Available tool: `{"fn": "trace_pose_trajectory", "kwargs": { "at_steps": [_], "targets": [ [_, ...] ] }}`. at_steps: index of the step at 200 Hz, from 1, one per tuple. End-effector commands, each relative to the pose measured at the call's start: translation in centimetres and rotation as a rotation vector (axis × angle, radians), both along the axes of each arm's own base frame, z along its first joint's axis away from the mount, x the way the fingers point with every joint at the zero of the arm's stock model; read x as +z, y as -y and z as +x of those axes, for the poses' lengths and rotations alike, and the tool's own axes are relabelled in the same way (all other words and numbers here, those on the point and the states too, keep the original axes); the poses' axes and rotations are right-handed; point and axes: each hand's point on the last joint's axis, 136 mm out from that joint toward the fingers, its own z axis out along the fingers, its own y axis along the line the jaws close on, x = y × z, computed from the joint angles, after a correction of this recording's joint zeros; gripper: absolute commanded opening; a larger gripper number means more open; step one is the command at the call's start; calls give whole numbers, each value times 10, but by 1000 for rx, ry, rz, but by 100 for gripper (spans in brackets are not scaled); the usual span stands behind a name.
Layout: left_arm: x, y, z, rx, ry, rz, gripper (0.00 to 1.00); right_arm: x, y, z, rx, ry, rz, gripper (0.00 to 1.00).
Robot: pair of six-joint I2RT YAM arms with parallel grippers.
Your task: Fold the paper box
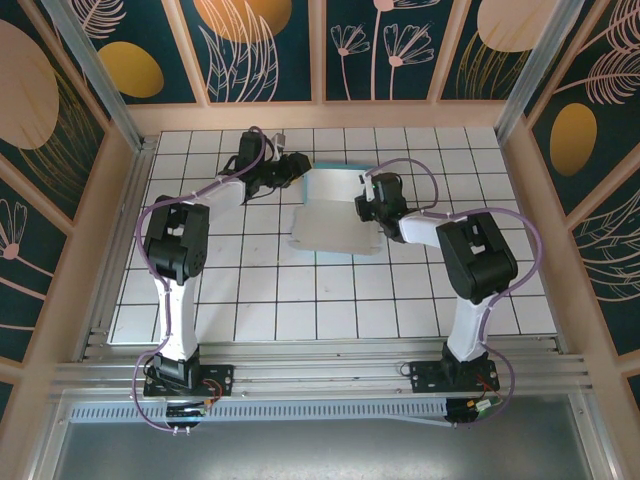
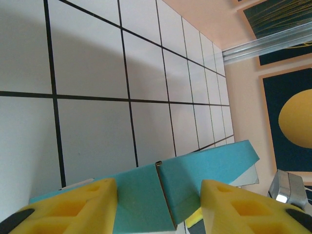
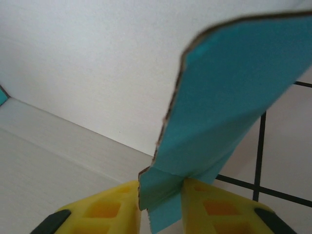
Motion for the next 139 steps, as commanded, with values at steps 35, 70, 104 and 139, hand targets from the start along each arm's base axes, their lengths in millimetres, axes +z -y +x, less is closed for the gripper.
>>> {"fn": "trace_pose_trajectory", "kwargs": {
  "at_steps": [35, 70, 104, 139],
  "targets": [
    [-9, 26, -46, -126, -20, 5, 49, 26, -23, -18, 107, 58, 21, 42],
    [-22, 20, -51, -122, -23, 45, 50, 51, -8, -43, 135, 129, -5, 81],
    [-27, 19, -54, -127, -26, 48, 50, 73, 9, -54, 126, 146, 6, 86],
    [-20, 20, -52, -126, -15, 52, 50, 108, 34, -65, 112, 162, 60, 87]
  ]
}}
